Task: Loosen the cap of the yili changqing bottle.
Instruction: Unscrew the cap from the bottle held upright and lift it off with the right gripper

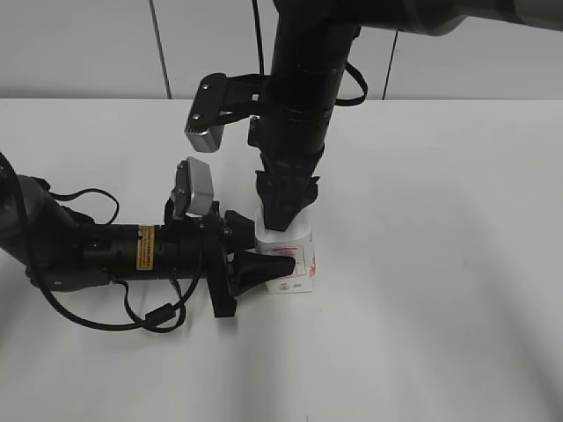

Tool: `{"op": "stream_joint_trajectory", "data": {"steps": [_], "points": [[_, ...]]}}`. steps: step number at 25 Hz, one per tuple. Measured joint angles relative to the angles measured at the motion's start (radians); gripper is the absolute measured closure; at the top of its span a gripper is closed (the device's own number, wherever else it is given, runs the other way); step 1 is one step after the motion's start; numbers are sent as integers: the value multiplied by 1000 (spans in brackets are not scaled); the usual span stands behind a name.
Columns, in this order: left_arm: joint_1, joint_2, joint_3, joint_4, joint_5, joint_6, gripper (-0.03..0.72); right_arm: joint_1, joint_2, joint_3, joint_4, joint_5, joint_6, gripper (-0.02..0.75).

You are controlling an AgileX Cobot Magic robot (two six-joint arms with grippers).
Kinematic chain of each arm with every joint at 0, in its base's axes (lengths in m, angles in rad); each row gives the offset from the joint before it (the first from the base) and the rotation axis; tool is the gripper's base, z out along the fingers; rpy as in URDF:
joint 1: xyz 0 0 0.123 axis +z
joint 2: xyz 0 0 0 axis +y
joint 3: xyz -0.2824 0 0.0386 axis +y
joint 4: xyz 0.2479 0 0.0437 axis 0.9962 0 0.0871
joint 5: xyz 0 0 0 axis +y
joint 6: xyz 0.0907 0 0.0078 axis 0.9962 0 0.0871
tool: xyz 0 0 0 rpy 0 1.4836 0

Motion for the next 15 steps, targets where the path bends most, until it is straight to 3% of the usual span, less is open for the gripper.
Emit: {"op": "stream_joint_trajectory", "data": {"steps": [8, 15], "points": [[0, 0, 0, 2, 0, 0, 351, 0, -74, 0, 2, 0, 169, 234], [0, 0, 0, 3, 0, 0, 351, 0, -109, 0, 44, 1, 679, 234]]}}
